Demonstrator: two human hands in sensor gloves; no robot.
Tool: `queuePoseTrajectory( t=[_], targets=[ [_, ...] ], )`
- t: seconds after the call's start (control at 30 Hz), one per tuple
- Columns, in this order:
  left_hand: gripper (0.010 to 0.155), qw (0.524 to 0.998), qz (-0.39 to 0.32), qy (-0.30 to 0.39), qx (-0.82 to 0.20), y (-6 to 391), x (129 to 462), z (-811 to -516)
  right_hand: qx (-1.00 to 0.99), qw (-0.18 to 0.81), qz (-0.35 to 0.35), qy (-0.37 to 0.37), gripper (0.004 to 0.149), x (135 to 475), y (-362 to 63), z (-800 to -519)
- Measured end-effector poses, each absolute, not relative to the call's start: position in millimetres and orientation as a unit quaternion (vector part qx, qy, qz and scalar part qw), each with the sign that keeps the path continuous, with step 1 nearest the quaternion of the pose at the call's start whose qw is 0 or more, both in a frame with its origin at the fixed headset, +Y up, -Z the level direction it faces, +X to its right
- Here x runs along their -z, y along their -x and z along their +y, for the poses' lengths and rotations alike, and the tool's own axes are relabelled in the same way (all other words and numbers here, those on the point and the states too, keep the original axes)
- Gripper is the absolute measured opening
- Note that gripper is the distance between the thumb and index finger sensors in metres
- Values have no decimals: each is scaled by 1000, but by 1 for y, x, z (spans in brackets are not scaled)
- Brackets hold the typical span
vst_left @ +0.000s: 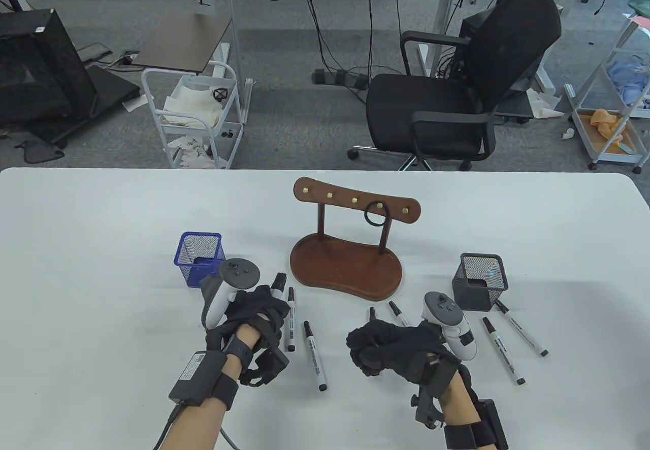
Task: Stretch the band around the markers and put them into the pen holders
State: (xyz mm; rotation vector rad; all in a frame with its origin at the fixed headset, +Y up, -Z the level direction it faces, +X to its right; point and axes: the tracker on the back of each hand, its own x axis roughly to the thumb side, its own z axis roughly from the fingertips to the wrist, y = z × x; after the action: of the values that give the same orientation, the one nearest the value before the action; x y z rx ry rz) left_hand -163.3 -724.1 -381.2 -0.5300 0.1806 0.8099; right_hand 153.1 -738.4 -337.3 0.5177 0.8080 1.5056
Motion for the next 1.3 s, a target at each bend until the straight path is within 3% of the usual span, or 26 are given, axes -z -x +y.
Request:
queuePoseTrajectory(
  t=[0.5,1.3],
  targets=[
    [71,902,109,269,-319,146,398,-752,-654,630,352,-226,48,338,-154,-737],
    [50,938,120,254,-201,136,401,-754,-664,626,348,-216,49,338,-156,-738]
  ],
)
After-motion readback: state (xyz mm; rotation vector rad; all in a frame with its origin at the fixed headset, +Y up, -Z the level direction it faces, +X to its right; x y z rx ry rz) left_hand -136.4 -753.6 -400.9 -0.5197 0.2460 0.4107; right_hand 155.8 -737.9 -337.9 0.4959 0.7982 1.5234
